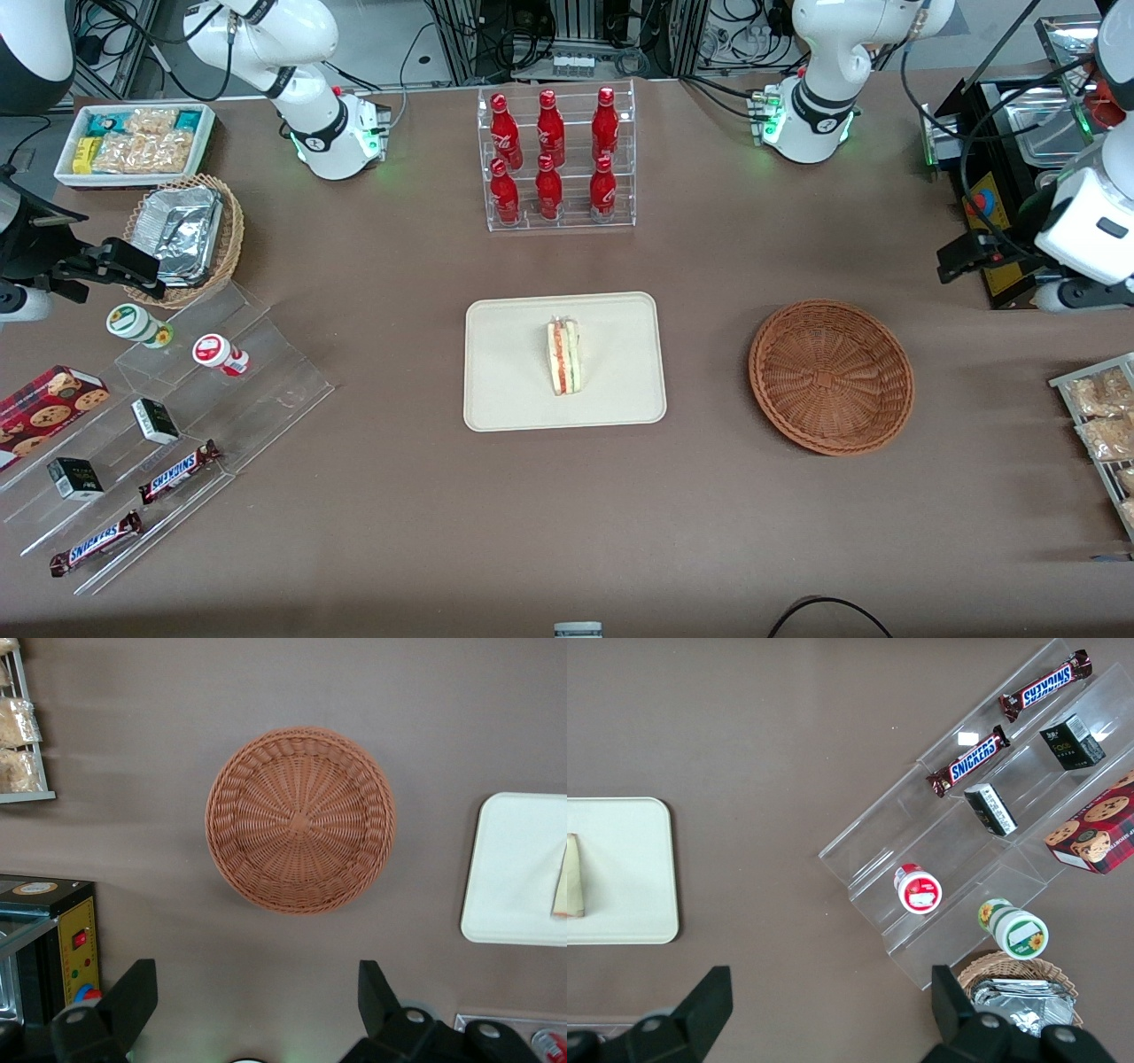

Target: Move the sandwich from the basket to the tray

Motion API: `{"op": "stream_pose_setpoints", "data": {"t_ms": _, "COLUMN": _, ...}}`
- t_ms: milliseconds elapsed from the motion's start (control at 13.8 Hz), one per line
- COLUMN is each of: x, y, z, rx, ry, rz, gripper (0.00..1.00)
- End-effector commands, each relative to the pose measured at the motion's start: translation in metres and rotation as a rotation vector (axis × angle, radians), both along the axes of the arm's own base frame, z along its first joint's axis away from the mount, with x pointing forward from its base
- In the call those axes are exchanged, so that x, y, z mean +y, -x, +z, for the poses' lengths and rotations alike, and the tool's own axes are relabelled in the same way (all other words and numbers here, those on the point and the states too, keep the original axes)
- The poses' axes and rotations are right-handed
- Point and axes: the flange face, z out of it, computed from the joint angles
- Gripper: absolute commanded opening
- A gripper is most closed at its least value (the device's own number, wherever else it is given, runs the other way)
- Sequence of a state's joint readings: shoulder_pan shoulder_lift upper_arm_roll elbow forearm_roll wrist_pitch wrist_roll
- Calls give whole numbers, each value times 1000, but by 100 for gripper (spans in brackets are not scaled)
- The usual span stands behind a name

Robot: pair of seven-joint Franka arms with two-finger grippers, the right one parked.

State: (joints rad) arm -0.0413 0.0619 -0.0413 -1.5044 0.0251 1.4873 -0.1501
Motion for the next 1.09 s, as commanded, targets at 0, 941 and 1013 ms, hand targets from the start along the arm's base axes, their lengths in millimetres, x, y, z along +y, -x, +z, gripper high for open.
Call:
{"op": "stream_pose_setpoints", "data": {"t_ms": 0, "x": 2, "y": 24, "z": 4, "rx": -27, "ry": 31, "rz": -40, "gripper": 100}}
{"op": "stream_pose_setpoints", "data": {"t_ms": 941, "x": 27, "y": 25, "z": 24, "rx": -41, "ry": 37, "rz": -57, "gripper": 100}}
{"op": "stream_pose_setpoints", "data": {"t_ms": 1013, "x": 26, "y": 25, "z": 23, "rx": -36, "ry": 36, "rz": -54, "gripper": 100}}
